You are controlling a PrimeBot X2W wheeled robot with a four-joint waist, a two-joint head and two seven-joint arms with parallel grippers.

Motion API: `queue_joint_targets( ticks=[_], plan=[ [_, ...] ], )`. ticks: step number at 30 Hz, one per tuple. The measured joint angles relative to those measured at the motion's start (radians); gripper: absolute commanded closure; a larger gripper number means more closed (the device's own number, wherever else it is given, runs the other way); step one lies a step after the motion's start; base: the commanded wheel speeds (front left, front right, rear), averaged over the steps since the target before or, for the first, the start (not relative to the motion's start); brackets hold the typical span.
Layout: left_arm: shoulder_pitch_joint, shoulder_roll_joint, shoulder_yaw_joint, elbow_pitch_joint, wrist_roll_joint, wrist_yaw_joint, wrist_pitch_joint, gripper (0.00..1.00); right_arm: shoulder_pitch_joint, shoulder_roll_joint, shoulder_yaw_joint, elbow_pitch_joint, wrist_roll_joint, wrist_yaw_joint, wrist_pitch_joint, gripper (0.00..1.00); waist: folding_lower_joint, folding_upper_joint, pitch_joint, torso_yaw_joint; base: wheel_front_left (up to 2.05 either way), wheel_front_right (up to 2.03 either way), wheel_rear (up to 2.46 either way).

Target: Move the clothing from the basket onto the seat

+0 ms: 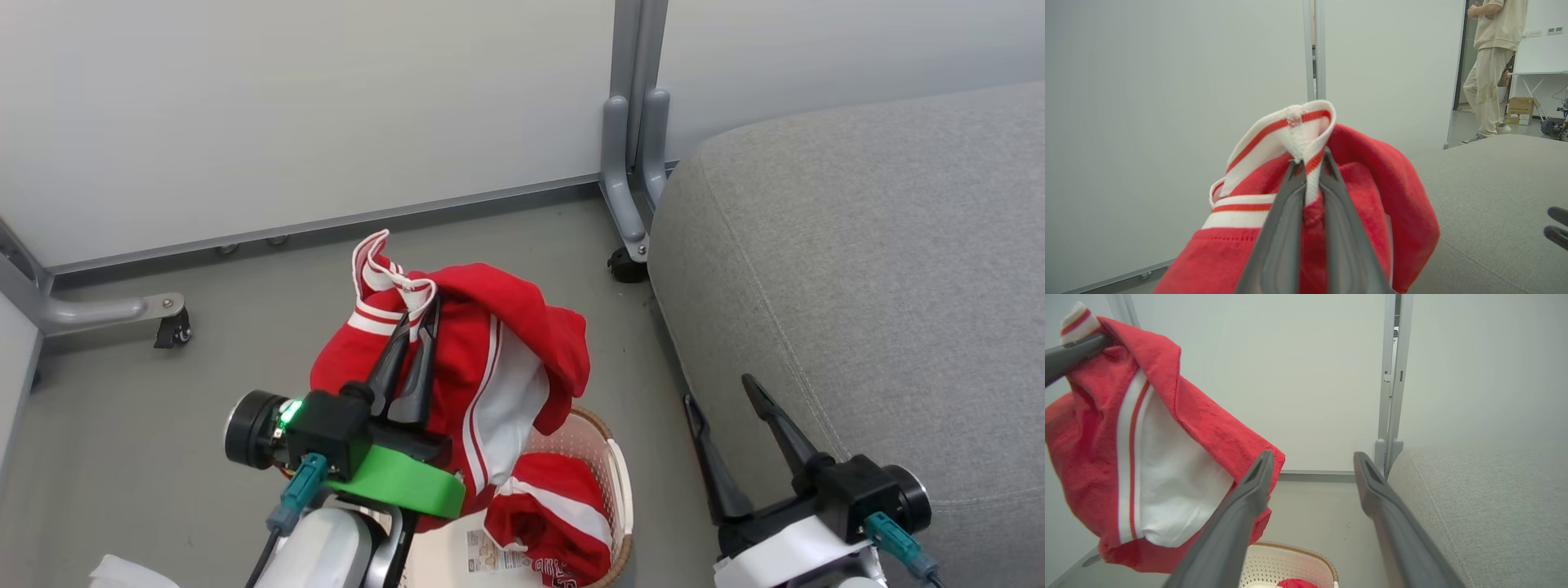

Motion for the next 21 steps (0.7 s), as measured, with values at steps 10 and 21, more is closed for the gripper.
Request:
queue_joint_targets(
  ticks=[10,21],
  plan=[
    [0.0,-0.037,-0.055,0.024,-0.023,-0.069,0.0,1.0,-0.038,-0.049,0.192,0.041,0.055,0.0,0.0,0.0,0.0,0.0,0.003,0.013,0.0,0.0,0.0],
    [-0.009,-0.065,-0.164,-0.018,-0.032,-0.115,0.051,1.0,-0.105,-0.065,0.23,0.14,0.022,0.0,0.0,0.0,0.0,0.0,0.011,0.02,0.0,0.0,0.0]
  ],
)
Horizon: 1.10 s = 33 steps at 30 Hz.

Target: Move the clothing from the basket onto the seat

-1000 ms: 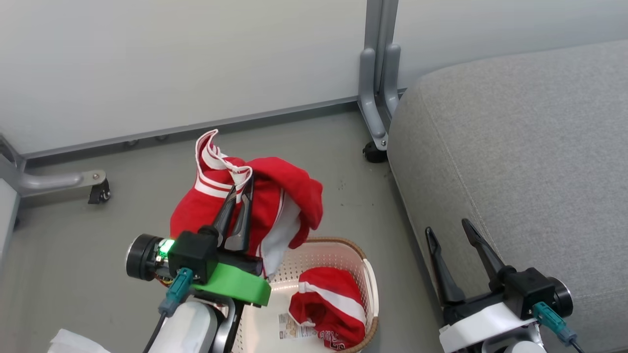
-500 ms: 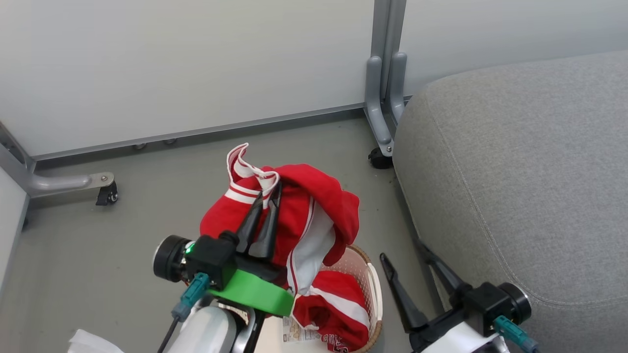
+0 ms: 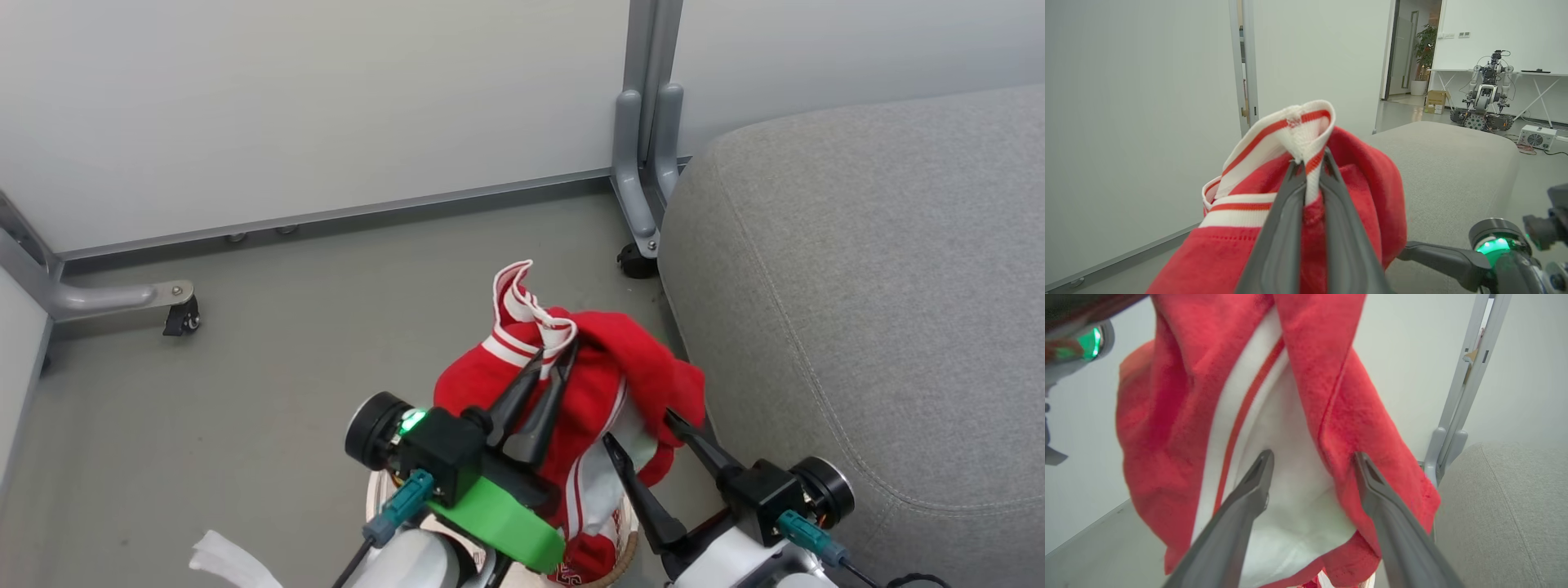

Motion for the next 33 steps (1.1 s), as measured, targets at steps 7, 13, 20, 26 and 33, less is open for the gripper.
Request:
queue_joint_targets(
  ticks=[7,13,20,26,33],
  plan=[
    [-0.009,-0.004,-0.05,-0.048,-0.001,-0.013,0.036,1.0,-0.016,-0.002,-0.009,0.034,0.011,0.0,0.0,1.0,0.0,0.0,0.011,0.006,0.0,0.0,0.0],
    [-0.013,0.004,-0.053,-0.054,-0.001,-0.013,0.047,1.0,-0.017,-0.005,-0.004,0.041,0.011,0.0,0.0,1.0,0.0,0.0,0.015,0.007,0.0,0.0,0.0],
    [-0.017,0.02,-0.051,-0.046,0.003,-0.006,0.048,1.0,-0.017,-0.004,-0.004,0.038,0.019,0.0,0.0,1.0,0.0,0.0,0.015,0.004,0.0,0.0,0.0],
    [-0.019,0.025,-0.048,-0.028,0.005,0.007,0.046,1.0,-0.016,0.006,-0.017,0.02,0.038,0.0,0.0,1.0,0.0,0.0,0.014,0.002,0.0,0.0,0.0],
    [-0.024,0.032,-0.039,-0.007,0.019,0.042,0.039,0.0,-0.012,0.019,-0.046,-0.018,0.061,0.0,0.0,1.0,0.0001,0.0,0.018,-0.003,0.0,0.0,0.0]
  ],
)
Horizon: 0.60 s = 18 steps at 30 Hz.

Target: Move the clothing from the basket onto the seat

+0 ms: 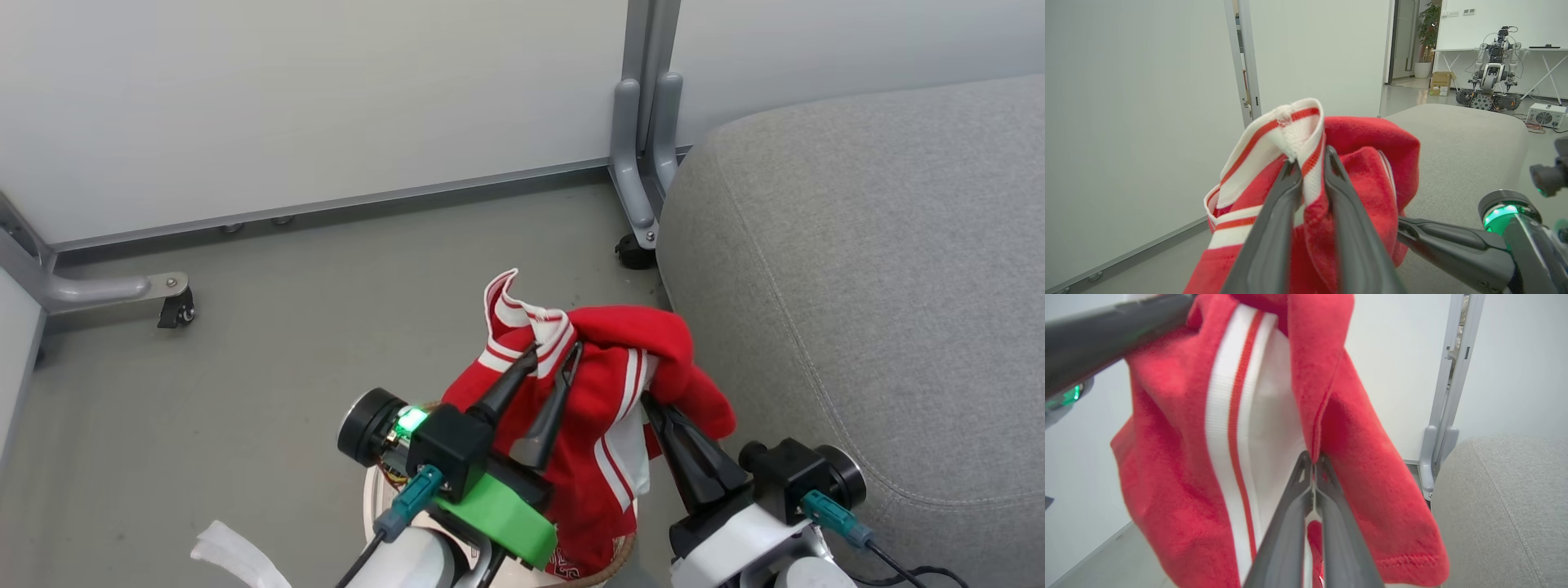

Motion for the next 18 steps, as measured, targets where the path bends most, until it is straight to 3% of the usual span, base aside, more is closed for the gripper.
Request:
queue_joint_targets(
  ticks=[18],
  plan=[
    [-0.009,0.01,-0.005,0.034,0.003,0.014,-0.011,0.0,0.008,0.003,-0.025,-0.031,0.007,0.0,0.0,1.0,0.0,0.0,-0.002,-0.008,0.0,0.0,0.0]
  ],
)
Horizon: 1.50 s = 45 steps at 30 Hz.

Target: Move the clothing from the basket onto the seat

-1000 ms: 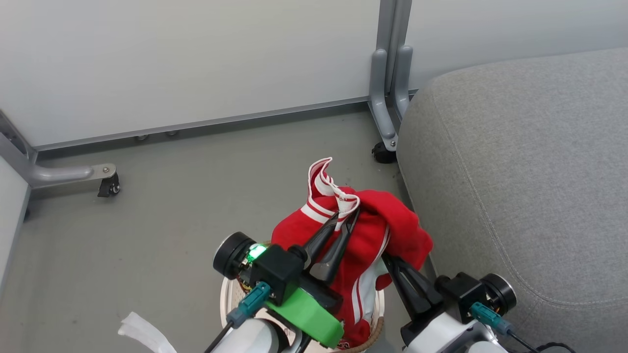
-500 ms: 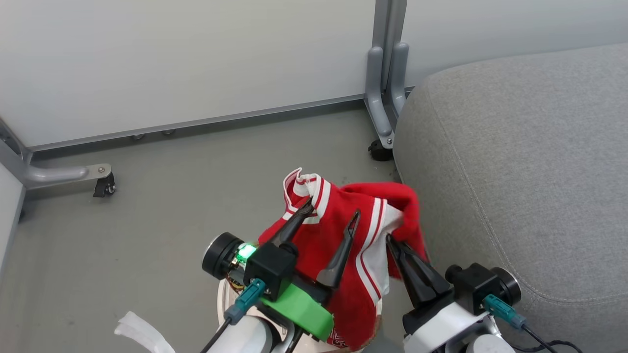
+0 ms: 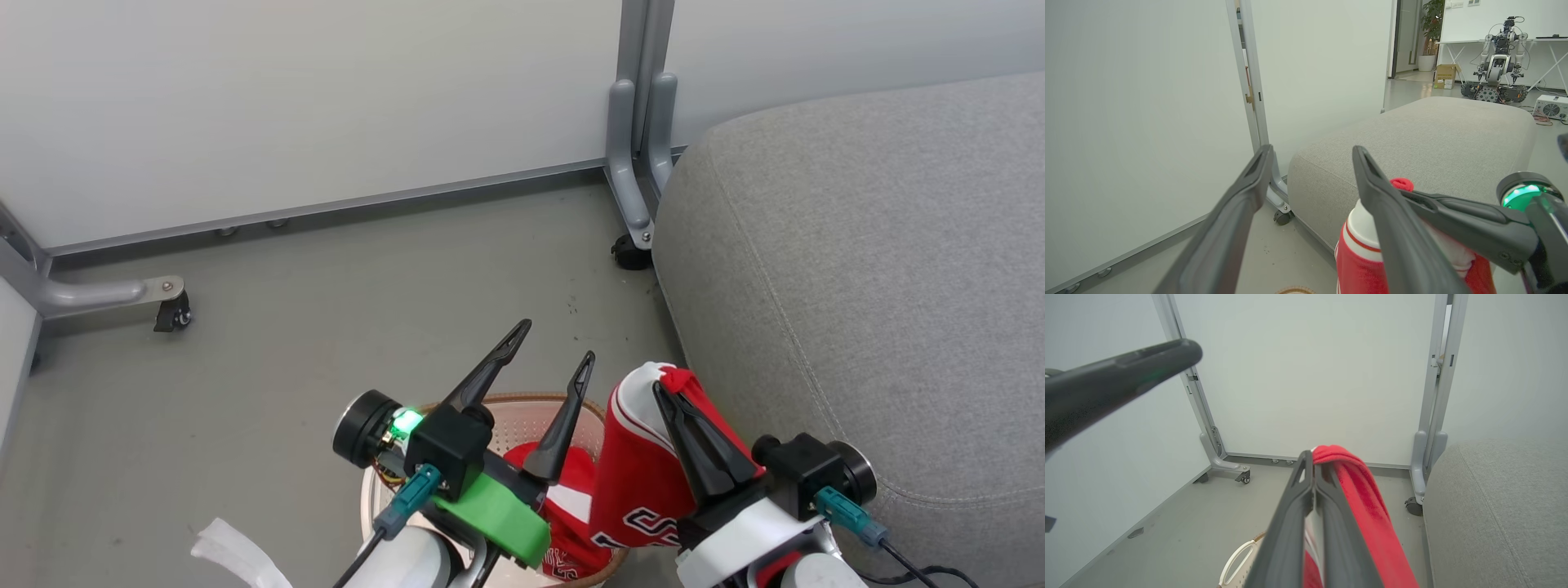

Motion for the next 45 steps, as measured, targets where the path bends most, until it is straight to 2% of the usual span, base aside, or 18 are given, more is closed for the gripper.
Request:
queue_joint_targets(
  ticks=[13,21,32,45],
  plan=[
    [0.0,0.013,-0.005,0.008,-0.007,0.009,-0.002,0.0,0.003,0.003,-0.015,-0.008,-0.002,0.0,0.0,1.0,0.0,0.0,-0.005,-0.017,0.0,0.0,0.0],
    [0.012,0.022,0.003,0.013,-0.029,0.014,-0.011,0.0,-0.001,0.004,-0.034,-0.038,-0.016,0.0,0.0,1.0,0.0,0.0,0.005,-0.054,0.0,0.0,0.0],
    [0.023,0.067,0.054,0.002,-0.043,0.031,-0.048,0.0,-0.033,0.014,-0.089,-0.167,-0.068,0.0,0.0,1.0,0.0001,0.0,0.064,-0.185,0.0,0.0,0.0],
    [-0.075,0.139,0.064,-0.002,0.011,0.02,-0.042,0.0,-0.044,0.048,-0.177,-0.283,-0.101,0.0,0.0,1.0,0.0001,0.0,0.219,-0.36,0.0,0.0,0.0]
  ],
)
